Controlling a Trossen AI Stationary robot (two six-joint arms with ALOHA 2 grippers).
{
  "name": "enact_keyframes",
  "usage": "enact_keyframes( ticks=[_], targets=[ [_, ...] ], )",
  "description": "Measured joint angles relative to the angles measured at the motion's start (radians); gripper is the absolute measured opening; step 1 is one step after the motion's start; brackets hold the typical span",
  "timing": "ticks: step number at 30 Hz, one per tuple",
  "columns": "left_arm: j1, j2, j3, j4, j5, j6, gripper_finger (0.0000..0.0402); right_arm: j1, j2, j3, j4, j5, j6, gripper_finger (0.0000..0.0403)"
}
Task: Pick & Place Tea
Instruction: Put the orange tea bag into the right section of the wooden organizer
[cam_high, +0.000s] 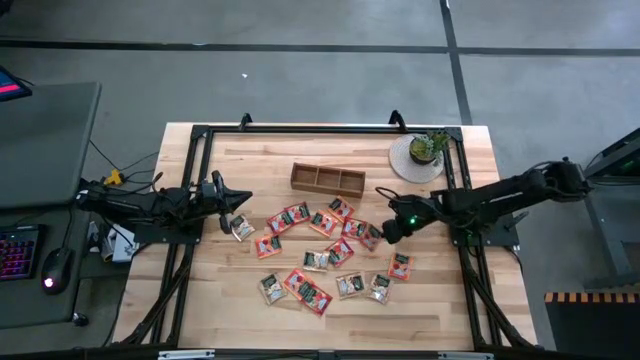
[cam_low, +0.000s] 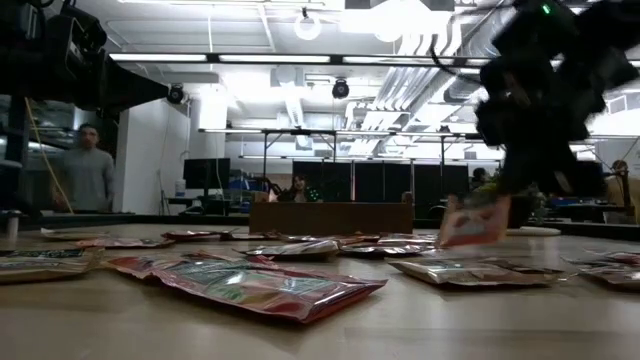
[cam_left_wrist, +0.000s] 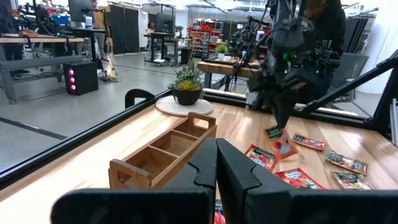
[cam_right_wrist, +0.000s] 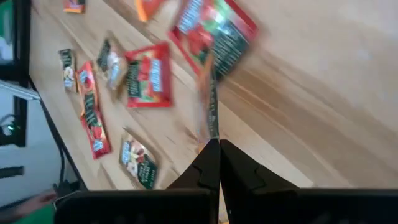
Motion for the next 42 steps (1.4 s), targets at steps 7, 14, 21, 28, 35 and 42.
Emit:
enact_keyframes(
  ticks=[7,14,21,28,35,42],
  targets=[
    [0.000,0.000,0.000,0.000,0.000,0.000,0.0000,0.000,-0.001,0.283,-0.324,0.106,-0.193,0.0000],
    [0.000,0.000,0.000,0.000,0.000,0.000,0.0000,-0.001,-0.001,0.539,-0.568,0.297,-0.405,0.0000],
    [0.000,0.000,0.000,0.000,0.000,0.000,0.0000,-0.047,-0.002,0.669,-0.597,0.439,-0.747,0.0000],
    [0.000,0.000,0.000,0.000,0.000,0.000,0.0000,-0.184,0.003,0.686,-0.593,0.341,-0.961,0.0000],
    [0.000,0.000,0.000,0.000,0.000,0.000,0.0000,-0.336,0.067,0.686,-0.541,0.163,-1.146,0.0000],
    [0.000,0.000,0.000,0.000,0.004,0.000,0.0000,-0.422,0.196,0.686,-0.529,0.086,-1.297,0.0000]
  ],
)
